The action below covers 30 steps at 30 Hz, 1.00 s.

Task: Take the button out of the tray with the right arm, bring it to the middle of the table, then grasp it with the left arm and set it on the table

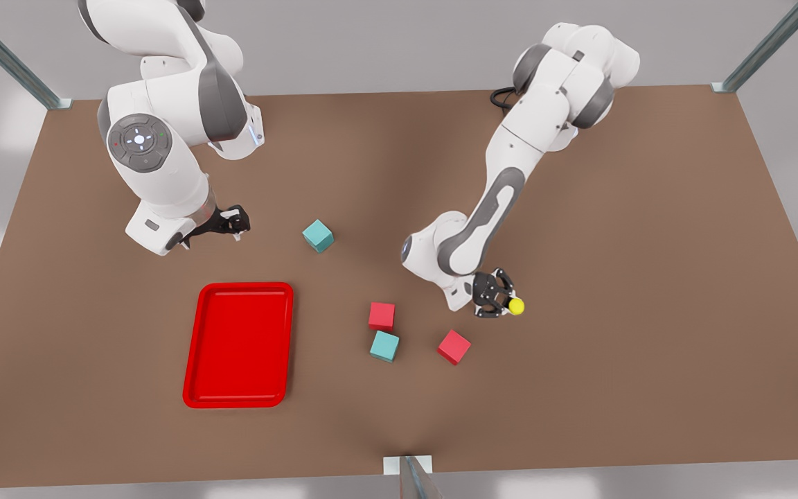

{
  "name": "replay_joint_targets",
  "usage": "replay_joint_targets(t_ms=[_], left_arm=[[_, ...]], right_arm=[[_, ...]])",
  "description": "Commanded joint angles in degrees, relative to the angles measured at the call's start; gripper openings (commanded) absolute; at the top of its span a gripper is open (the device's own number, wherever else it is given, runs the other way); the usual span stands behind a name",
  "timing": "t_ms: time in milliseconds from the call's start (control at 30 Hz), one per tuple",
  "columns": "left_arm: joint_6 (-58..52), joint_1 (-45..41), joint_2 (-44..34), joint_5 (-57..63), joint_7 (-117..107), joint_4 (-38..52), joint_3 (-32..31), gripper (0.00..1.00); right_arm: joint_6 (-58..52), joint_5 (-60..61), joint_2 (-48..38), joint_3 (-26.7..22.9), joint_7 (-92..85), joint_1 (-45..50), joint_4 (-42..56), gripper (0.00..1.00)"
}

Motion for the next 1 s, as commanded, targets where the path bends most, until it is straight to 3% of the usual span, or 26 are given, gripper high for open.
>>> replay_joint_targets(t_ms=[0,800,967], left_arm=[[-2.7,0.0,1.3,3.1,-40.5,0.0,0.0,0.48],[-3.4,0.0,6.5,10.4,-41.5,-0.1,1.7,0.48],[-4.1,-0.1,6.6,11.0,-28.8,-0.7,1.7,0.47]], right_arm=[[0.2,0.0,-0.1,0.0,-0.2,0.0,0.0,1.00],[0.2,0.1,0.0,0.0,-0.2,0.4,0.0,1.00],[0.2,0.0,-0.1,0.0,-0.2,0.3,0.0,1.00]])
